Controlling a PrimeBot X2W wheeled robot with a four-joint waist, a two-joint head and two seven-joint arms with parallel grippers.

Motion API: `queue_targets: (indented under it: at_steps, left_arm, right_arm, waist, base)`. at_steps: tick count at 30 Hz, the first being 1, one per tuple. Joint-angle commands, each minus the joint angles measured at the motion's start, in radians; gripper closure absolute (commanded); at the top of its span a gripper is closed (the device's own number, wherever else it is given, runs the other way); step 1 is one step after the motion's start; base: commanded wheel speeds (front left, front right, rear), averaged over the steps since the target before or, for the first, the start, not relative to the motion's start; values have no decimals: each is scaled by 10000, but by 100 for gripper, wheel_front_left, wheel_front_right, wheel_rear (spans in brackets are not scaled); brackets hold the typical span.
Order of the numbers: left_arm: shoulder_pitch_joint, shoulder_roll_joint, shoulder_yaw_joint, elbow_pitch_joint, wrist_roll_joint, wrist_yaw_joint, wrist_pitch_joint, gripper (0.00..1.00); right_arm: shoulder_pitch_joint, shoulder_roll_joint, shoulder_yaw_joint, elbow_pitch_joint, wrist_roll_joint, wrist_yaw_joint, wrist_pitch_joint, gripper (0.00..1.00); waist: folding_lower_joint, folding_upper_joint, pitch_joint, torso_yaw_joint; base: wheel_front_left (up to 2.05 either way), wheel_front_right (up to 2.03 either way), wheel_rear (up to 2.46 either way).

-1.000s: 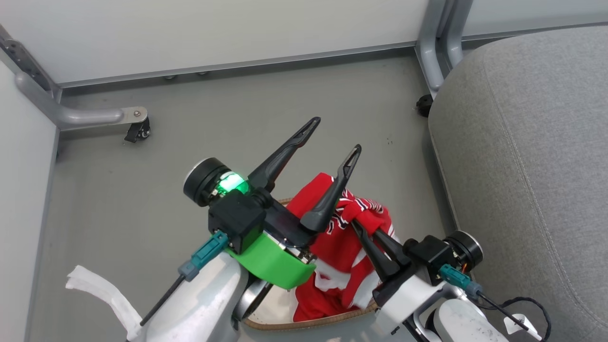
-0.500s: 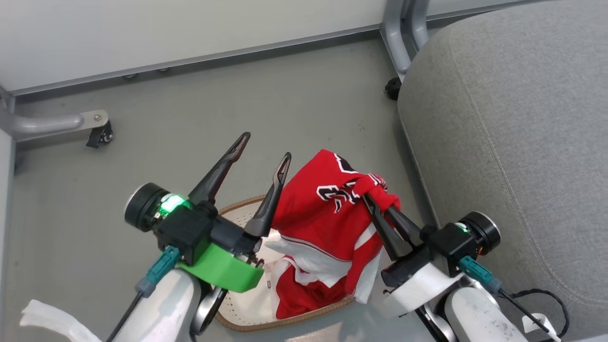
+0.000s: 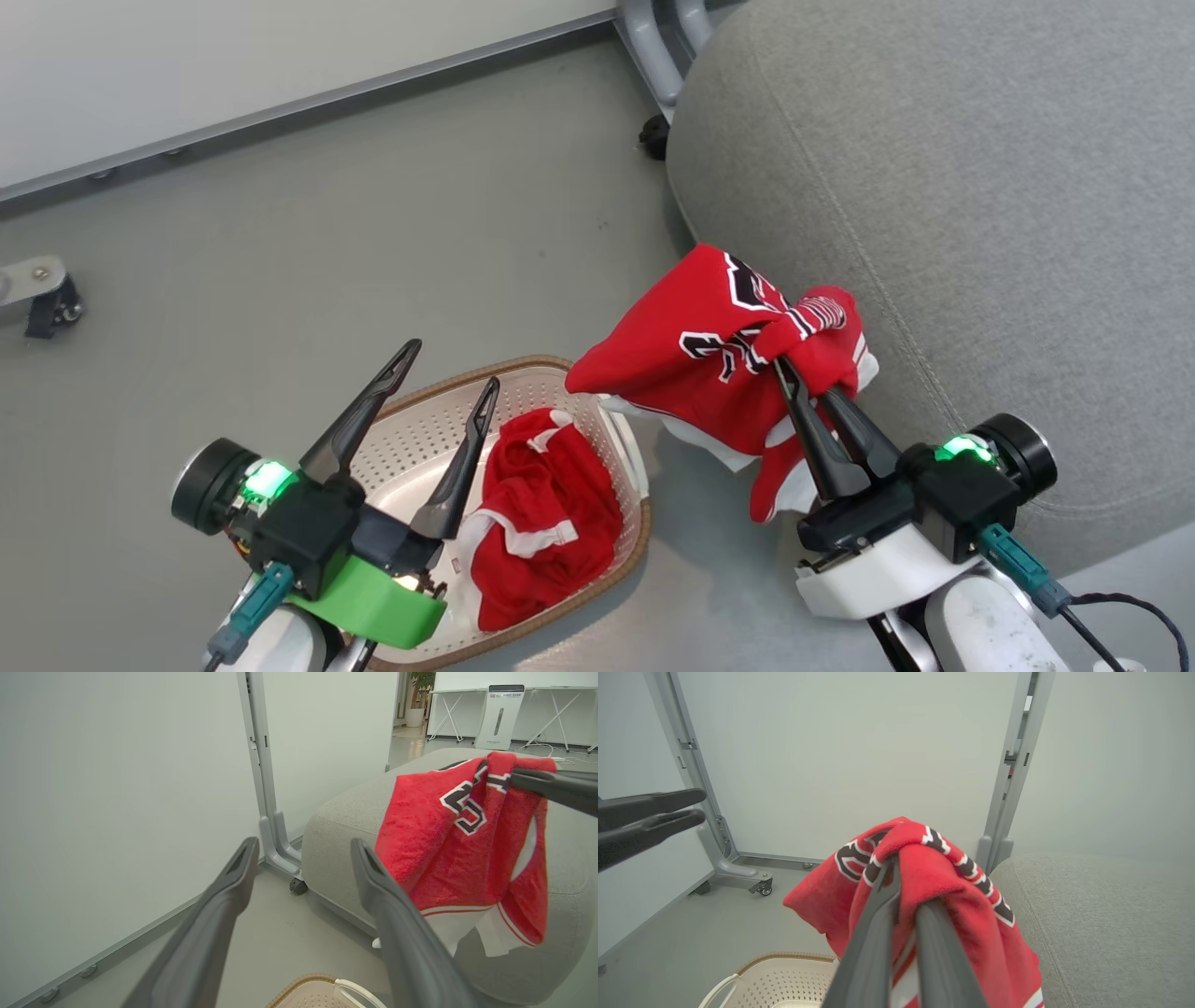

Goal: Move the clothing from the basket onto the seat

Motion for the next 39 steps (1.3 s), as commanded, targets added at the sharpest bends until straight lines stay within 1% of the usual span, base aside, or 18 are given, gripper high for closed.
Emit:
queue_targets:
  at_steps: [1,7,11,18,22,27,30,32,34,36,39]
  left_arm:
    - [222,161,55,-71,99,-5,-4,0]
    - [405,491,48,-223,156,-5,-4,0]
    - [324,702,-153,-312,213,-5,-4,0]
    - [31,948,-461,-403,196,-5,-3,0]
    - [-209,1093,-860,-444,151,-5,-4,0]
    - [-606,1471,-1161,-735,178,-5,-3,0]
    - [-825,1932,-1148,-1072,245,-5,-3,0]
    - [-1036,2198,-1242,-1269,270,-5,-3,0]
    - [-1276,2565,-1330,-1492,267,-5,-3,0]
    - [-1460,2842,-1311,-1632,237,-5,-3,0]
    - [-1680,3077,-1162,-1861,156,-5,-3,0]
  right_arm:
    - [200,14,-118,-206,-20,-10,-53,100]
    - [563,18,-360,-796,489,-10,-53,100]
    - [688,18,-424,-1036,752,-10,-53,100]
    - [912,21,-452,-1291,1115,-10,-53,100]
    - [919,29,-540,-1430,1000,-10,-51,100]
    - [-297,19,-961,-1853,904,-10,-51,100]
    - [-1675,25,-1657,-1902,724,-10,-51,100]
    - [-2461,19,-2170,-1838,455,-12,-53,100]
    - [-3420,-14,-2924,-1732,180,-12,-51,100]
    - [-4190,-300,-3604,-1568,-24,-12,-51,100]
    - [-5103,-828,-4521,-1181,-24,-12,-51,100]
  waist:
    - [0,77,316,-800]
    - [0,77,598,-1866]
    - [0,77,775,-2601]
    - [0,77,989,-3560]
    - [0,77,1256,-3618]
    - [0,77,2109,-3612]
    - [0,77,2949,-3553]
    - [0,77,3455,-3340]
    - [0,77,4068,-3000]
    - [0,77,4557,-2699]
    - [0,77,5190,-2266]
  base:
    - [0,0,0]
    - [0,0,0]
    - [0,0,0]
    - [0,0,0]
    - [0,0,0]
    - [0,0,0]
    - [0,0,0]
    - [0,0,0]
    - [0,0,0]
    - [0,0,0]
    - [0,0,0]
